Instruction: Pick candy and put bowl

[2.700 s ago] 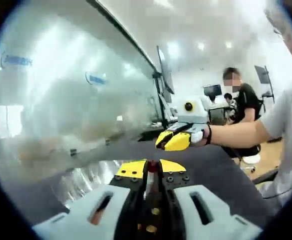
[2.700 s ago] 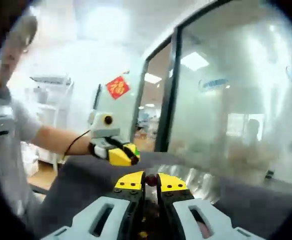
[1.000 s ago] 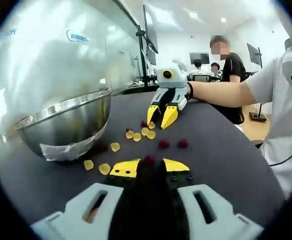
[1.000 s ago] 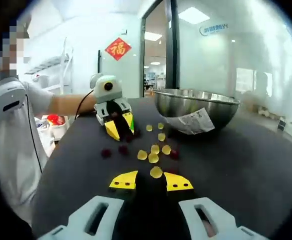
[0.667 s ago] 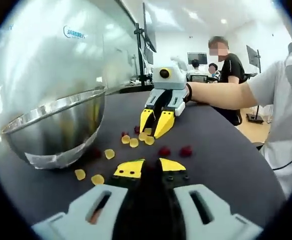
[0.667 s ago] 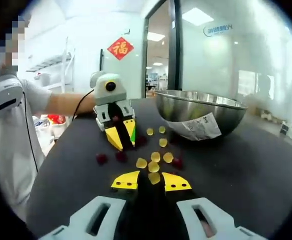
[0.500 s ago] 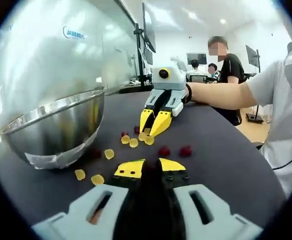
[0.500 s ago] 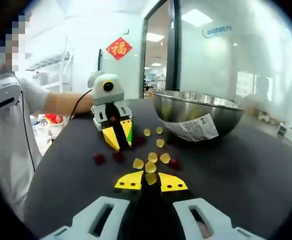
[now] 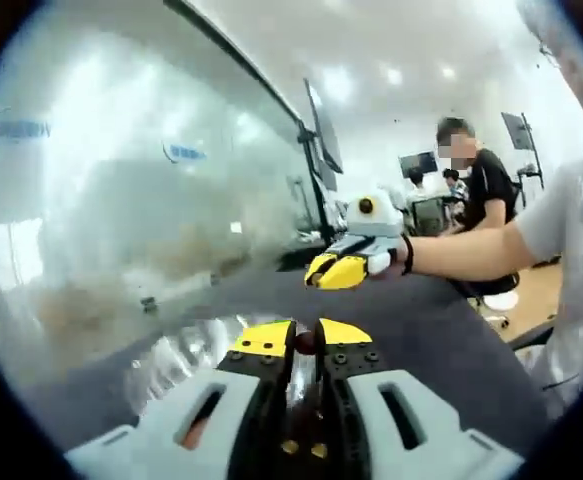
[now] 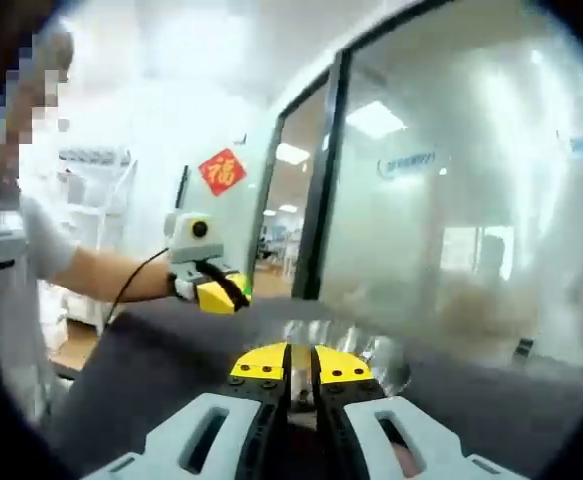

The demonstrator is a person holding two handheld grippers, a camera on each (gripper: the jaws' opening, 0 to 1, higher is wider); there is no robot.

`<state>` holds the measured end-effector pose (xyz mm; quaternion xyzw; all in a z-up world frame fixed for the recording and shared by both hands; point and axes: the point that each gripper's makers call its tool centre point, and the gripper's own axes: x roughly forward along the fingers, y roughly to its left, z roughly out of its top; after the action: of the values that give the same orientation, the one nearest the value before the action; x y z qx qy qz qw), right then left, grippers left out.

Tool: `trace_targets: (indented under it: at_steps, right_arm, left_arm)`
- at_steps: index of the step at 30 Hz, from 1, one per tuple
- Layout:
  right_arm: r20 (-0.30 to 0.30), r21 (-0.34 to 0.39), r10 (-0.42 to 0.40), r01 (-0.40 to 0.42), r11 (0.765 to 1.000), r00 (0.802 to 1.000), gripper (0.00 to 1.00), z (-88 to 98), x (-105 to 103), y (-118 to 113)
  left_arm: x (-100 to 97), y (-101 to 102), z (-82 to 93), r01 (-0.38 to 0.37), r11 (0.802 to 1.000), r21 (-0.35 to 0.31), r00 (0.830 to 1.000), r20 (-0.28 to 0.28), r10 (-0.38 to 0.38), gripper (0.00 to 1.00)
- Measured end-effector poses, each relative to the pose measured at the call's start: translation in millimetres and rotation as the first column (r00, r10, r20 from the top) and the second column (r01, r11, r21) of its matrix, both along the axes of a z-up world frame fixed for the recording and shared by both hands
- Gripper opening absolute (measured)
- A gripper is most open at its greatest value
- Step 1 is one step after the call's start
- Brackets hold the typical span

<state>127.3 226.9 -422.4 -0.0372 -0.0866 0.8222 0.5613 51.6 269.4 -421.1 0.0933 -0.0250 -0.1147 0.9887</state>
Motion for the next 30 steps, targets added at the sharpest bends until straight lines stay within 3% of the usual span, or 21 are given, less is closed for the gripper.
trace_targets:
  at_steps: [3, 7, 9, 10, 11, 12, 13, 15, 17, 21, 22, 24, 26, 27, 30]
  right_arm:
    - [0.004, -0.004, -0.032, 0.032, 0.999, 0.999, 0.05, 6.0, 3, 22]
    - [-0.007, -0.003, -0.006, 0.006, 1.0, 1.0, 0.05, 7.1, -7, 35]
    - [0.03, -0.001, -0.039, 0.039, 0.999, 0.999, 0.1, 2.8, -4, 44]
    - [0.029, 0.005, -0.049, 0.049, 0.999, 0.998, 0.17, 0.7, -4, 48]
    - [0.01, 0.0, -0.037, 0.037, 0.999, 0.999, 0.29, -1.5, -7, 49]
    - [-0.01, 0.004, -0.014, 0.014, 1.0, 1.0, 0.35, -2.0, -13, 48]
    - [-0.007, 0.007, -0.009, 0.01, 1.0, 1.0, 0.35, -3.4, -15, 47]
    - [0.028, 0.01, -0.028, 0.028, 1.0, 0.999, 0.24, -5.8, -14, 47]
    - [0.02, 0.005, -0.018, 0.018, 1.0, 1.0, 0.24, -5.0, -13, 45]
    - [0.0, 0.022, -0.017, 0.017, 1.0, 1.0, 0.23, 1.3, -8, 28]
    - [-0.003, 0.027, -0.008, 0.008, 1.0, 1.0, 0.23, -0.7, -7, 15]
    - [0.02, -0.005, 0.006, -0.006, 1.0, 1.0, 0.23, -15.5, -1, -7]
    - [0.032, -0.116, 0.087, -0.083, 0.99, 0.996, 0.23, -48.8, -3, -37]
    - [0.049, -0.163, 0.13, -0.12, 0.979, 0.99, 0.23, -67.8, -3, -53]
    - [0.035, -0.275, 0.213, -0.196, 0.941, 0.976, 0.24, -117.2, -3, -91]
  left_arm:
    - [7.1, 12, 2.0, -0.031, 0.999, -0.009, 1.0, 0.004, 0.031, 0.02]
    - [13.9, 29, -1.6, -0.091, 0.996, -0.017, 0.996, 0.003, 0.091, 0.03]
    - [15.6, 33, -7.7, -0.1, 0.994, -0.034, 0.995, -0.01, 0.099, 0.04]
    - [16.3, 35, -11.1, -0.106, 0.994, -0.035, 0.994, -0.012, 0.106, 0.08]
    - [17.0, 35, -12.8, -0.105, 0.993, -0.05, 0.994, -0.014, 0.105, 0.2]
    - [16.1, 32, -13.1, -0.099, 0.994, -0.048, 0.995, -0.009, 0.099, 0.31]
    - [14.9, 28, -11.3, -0.075, 0.996, -0.053, 0.997, 0.004, 0.075, 0.38]
    - [12.4, 24, -12.1, -0.073, 0.996, -0.055, 0.997, 0.001, 0.073, 0.32]
    - [11.0, 24, -13.3, -0.077, 0.996, -0.033, 0.997, 0.0, 0.077, 0.25]
    - [-3.7, 12, -20.5, -0.052, 0.998, -0.028, 0.999, -0.011, 0.052, 0.25]
    - [-12.8, 5, -27.1, -0.035, 0.999, -0.006, 0.999, -0.02, 0.034, 0.25]
    - [-34.7, -8, -56.4, 0.004, 0.995, 0.101, 0.996, -0.089, 0.005, 0.25]
    - [-53.5, -23, -88.7, 0.062, 0.993, 0.102, 0.984, -0.17, -0.044, 0.23]
    - [-62.6, -27, -109.8, 0.082, 0.991, 0.107, 0.971, -0.233, -0.055, 0.23]
    - [-75.0, -28, -152.2, 0.086, 0.984, 0.154, 0.944, -0.328, -0.031, 0.21]
